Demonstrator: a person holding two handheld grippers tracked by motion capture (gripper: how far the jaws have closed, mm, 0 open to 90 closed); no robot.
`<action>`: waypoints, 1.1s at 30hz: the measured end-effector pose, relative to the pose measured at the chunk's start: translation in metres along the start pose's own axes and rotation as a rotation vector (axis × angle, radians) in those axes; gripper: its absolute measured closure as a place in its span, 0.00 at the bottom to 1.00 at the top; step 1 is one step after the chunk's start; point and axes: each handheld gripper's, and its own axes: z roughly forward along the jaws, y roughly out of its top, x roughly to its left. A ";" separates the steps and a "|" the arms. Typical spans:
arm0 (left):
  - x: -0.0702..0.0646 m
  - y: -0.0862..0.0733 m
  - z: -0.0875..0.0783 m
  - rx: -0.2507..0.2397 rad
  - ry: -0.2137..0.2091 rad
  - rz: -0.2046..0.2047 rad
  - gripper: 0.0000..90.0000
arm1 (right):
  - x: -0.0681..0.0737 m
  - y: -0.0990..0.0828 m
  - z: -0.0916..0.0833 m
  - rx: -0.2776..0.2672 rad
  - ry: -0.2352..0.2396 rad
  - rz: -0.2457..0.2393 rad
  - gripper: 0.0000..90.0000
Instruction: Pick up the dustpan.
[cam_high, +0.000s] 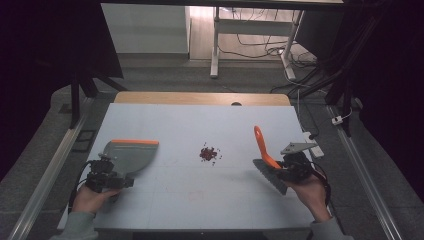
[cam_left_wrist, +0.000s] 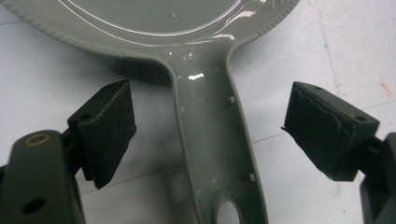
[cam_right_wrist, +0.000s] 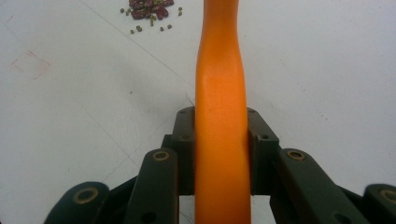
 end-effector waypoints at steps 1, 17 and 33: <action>0.000 0.000 0.001 -0.002 -0.002 -0.001 0.21 | 0.000 0.000 0.000 0.000 0.000 0.000 0.78; 0.004 0.001 0.010 -0.050 -0.047 -0.047 0.47 | -0.001 -0.001 0.002 0.005 -0.004 0.009 0.78; 0.016 -0.002 0.006 -0.131 -0.080 -0.094 0.68 | -0.001 -0.002 0.002 0.003 -0.008 0.013 0.78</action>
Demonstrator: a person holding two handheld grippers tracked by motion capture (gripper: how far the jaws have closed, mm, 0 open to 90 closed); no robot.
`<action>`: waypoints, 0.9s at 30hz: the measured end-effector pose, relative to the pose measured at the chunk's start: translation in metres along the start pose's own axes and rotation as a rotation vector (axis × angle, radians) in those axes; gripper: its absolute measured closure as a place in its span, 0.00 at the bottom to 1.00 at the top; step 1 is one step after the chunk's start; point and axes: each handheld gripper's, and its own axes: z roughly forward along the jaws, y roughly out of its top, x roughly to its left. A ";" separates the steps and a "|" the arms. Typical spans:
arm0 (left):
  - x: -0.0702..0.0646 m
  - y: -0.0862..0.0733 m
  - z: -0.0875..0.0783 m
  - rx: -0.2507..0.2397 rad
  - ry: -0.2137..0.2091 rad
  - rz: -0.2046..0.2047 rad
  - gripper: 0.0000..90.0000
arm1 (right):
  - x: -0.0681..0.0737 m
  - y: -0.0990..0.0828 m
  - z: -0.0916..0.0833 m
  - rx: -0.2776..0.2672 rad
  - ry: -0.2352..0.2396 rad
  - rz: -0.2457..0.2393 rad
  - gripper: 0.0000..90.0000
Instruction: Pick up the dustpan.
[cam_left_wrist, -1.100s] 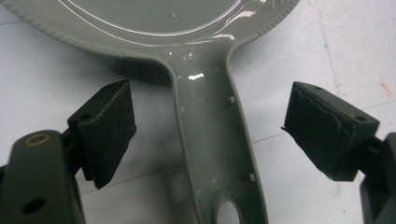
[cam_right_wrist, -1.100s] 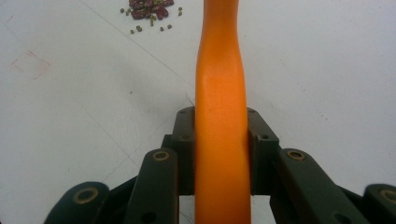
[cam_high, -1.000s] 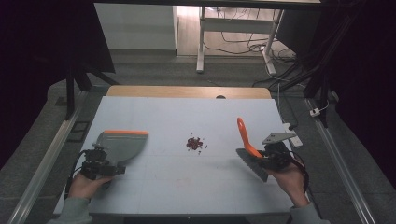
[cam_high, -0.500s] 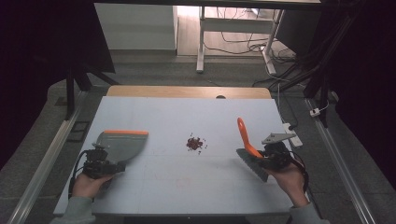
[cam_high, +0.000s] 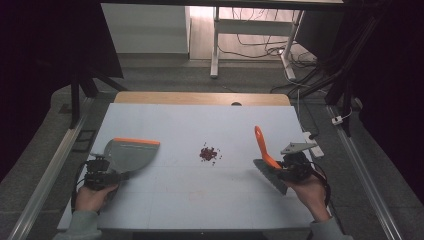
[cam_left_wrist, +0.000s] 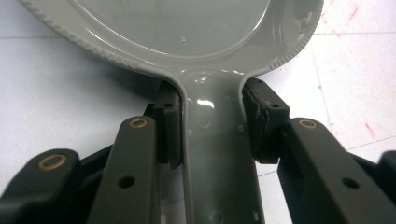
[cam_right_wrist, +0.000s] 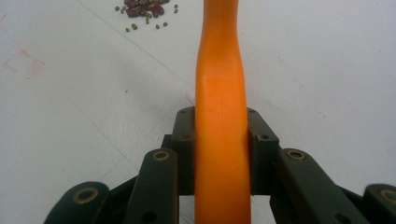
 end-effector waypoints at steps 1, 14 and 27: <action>0.000 0.000 -0.001 -0.005 -0.003 0.002 0.68 | 0.000 0.000 0.000 0.000 0.000 0.000 0.78; 0.000 -0.001 -0.007 -0.059 -0.011 0.044 0.68 | 0.000 0.000 0.000 -0.006 -0.005 -0.003 0.78; 0.001 -0.001 -0.016 -0.123 -0.027 0.091 0.68 | 0.000 0.000 0.000 -0.010 -0.010 -0.004 0.78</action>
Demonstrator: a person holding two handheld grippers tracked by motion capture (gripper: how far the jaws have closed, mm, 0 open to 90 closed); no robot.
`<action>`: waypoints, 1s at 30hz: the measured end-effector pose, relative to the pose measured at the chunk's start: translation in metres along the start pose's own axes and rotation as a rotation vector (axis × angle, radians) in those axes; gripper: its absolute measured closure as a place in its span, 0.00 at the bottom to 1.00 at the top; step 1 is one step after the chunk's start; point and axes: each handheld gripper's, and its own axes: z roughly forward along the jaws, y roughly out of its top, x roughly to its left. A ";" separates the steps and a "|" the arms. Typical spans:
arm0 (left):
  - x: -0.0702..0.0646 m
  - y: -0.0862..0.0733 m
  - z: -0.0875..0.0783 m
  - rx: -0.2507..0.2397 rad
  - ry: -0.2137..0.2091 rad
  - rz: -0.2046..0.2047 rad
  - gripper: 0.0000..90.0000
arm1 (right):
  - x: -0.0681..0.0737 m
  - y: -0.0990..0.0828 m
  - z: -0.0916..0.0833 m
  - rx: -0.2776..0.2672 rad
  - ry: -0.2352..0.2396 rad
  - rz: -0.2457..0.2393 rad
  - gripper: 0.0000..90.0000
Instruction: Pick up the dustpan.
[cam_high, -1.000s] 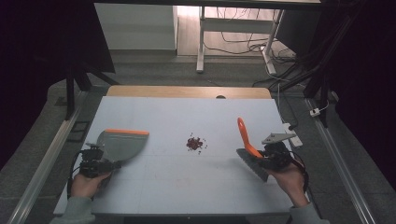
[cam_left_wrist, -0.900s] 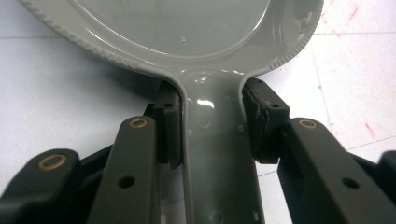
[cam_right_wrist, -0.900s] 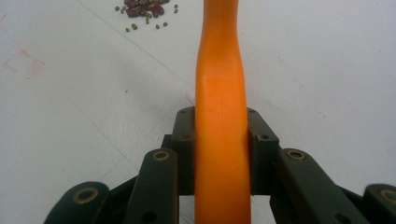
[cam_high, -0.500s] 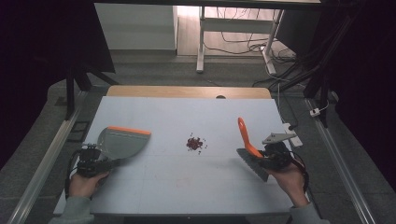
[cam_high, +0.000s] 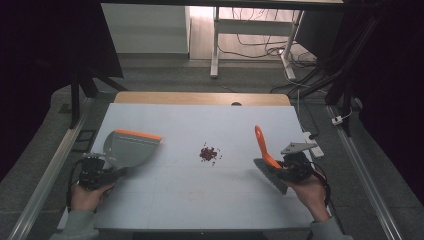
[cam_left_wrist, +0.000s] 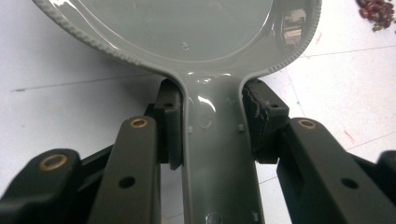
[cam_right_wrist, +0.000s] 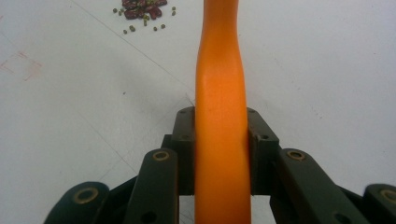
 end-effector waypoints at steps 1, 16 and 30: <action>0.000 0.000 -0.001 -0.002 -0.003 0.005 0.68 | 0.000 0.000 0.000 0.000 0.000 0.000 0.78; -0.003 0.001 -0.011 -0.076 -0.050 0.074 0.68 | 0.001 0.001 -0.001 -0.006 -0.007 -0.004 0.78; -0.010 0.001 -0.016 -0.101 -0.097 0.162 0.68 | 0.000 0.001 -0.003 -0.012 -0.012 -0.001 0.78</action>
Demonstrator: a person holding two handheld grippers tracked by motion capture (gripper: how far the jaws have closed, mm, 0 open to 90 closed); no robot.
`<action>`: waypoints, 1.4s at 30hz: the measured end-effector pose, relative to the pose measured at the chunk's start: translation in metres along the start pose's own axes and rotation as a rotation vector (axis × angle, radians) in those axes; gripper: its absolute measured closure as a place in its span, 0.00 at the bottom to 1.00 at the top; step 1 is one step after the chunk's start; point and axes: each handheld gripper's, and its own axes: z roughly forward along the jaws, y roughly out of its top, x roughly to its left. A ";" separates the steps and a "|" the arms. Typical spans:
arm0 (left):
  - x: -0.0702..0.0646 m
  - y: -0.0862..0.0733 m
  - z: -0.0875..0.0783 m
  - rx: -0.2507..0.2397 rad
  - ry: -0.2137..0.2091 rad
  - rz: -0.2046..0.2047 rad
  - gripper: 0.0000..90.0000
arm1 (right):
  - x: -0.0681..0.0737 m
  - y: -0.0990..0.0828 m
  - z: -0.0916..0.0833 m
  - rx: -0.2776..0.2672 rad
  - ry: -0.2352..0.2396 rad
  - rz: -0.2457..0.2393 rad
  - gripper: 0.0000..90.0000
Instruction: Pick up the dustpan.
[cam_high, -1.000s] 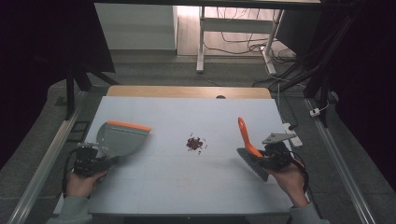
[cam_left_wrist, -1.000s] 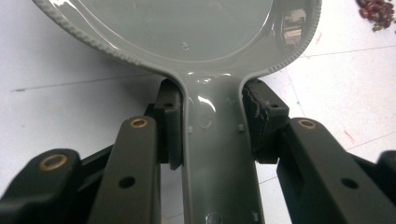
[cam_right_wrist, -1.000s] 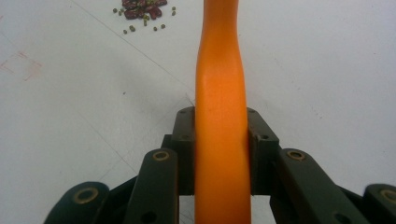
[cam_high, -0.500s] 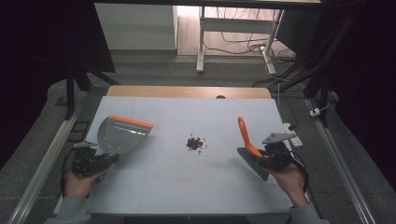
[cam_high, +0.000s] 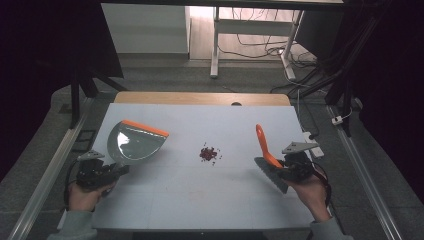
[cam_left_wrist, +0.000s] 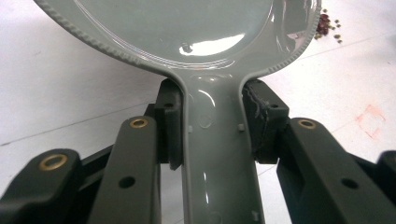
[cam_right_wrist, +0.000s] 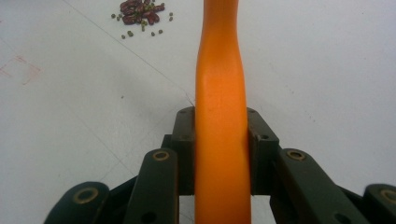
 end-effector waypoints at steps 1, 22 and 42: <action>-0.001 0.000 0.000 -0.002 -0.007 0.004 0.68 | 0.000 0.000 0.000 -0.001 0.001 -0.002 0.78; -0.027 0.005 0.014 0.082 -0.103 0.171 0.68 | 0.001 0.000 0.001 0.000 0.004 -0.003 0.78; -0.051 0.006 0.027 0.194 -0.168 0.302 0.68 | 0.002 0.000 0.003 0.006 0.009 -0.005 0.78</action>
